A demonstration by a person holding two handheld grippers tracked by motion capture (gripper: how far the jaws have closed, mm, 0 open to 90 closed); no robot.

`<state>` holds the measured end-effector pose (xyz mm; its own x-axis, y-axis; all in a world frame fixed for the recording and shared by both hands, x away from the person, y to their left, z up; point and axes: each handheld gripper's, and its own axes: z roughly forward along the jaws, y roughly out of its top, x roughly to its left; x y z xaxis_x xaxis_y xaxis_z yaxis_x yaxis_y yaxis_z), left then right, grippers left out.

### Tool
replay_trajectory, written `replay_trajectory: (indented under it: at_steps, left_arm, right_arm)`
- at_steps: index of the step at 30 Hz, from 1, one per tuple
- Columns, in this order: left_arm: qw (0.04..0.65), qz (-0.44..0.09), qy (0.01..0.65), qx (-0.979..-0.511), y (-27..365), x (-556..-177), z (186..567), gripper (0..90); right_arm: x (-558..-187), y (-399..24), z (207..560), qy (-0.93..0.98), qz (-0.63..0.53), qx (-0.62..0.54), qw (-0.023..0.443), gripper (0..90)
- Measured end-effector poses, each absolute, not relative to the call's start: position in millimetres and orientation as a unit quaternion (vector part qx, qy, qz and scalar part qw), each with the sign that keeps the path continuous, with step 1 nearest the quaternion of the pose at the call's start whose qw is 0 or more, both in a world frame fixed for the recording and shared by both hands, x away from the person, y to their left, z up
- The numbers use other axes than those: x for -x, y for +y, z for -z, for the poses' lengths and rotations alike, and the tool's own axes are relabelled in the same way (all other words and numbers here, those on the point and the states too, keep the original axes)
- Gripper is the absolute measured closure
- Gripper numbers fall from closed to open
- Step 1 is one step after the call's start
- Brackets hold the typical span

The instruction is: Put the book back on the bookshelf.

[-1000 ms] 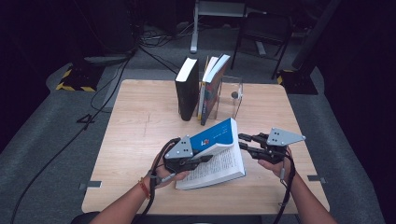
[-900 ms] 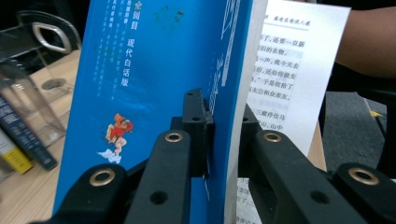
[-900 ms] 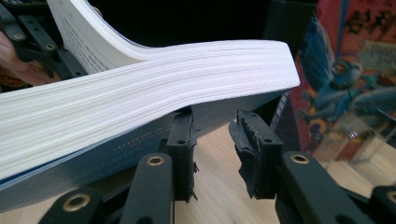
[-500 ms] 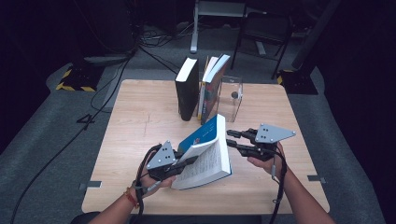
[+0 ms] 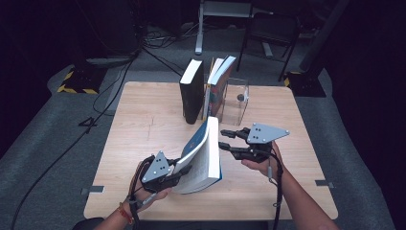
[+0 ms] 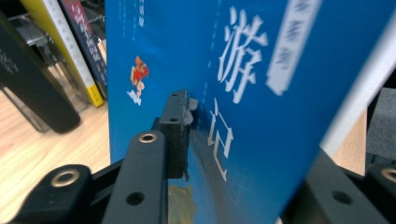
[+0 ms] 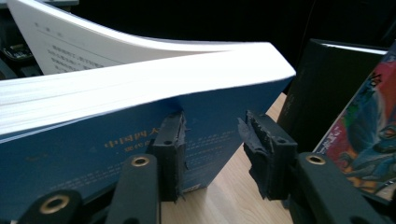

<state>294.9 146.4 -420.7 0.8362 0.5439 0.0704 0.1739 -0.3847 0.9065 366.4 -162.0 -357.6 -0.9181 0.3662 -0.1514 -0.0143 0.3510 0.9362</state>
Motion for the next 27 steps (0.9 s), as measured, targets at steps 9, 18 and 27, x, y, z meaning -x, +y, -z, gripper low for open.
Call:
replay_trajectory:
  at_steps: [9, 18, 27]
  left_arm:
    - [0.501, -0.177, 0.220, -0.818, 143.8, -302.6, 425.4, 76.3]
    - [0.513, -0.150, 0.192, -0.823, 131.4, -317.6, 421.8, 83.7]
    - [0.540, -0.111, 0.170, -0.817, 94.2, -339.2, 417.7, 84.3]
  right_arm:
    - [-367.2, -158.1, 367.6, 0.808, -0.555, -0.114, 0.158, 54.4]
    - [-370.6, -172.4, 366.5, 0.795, -0.572, -0.132, 0.155, 55.1]
    - [-369.6, -197.1, 352.0, 0.781, -0.583, -0.137, 0.180, 57.9]
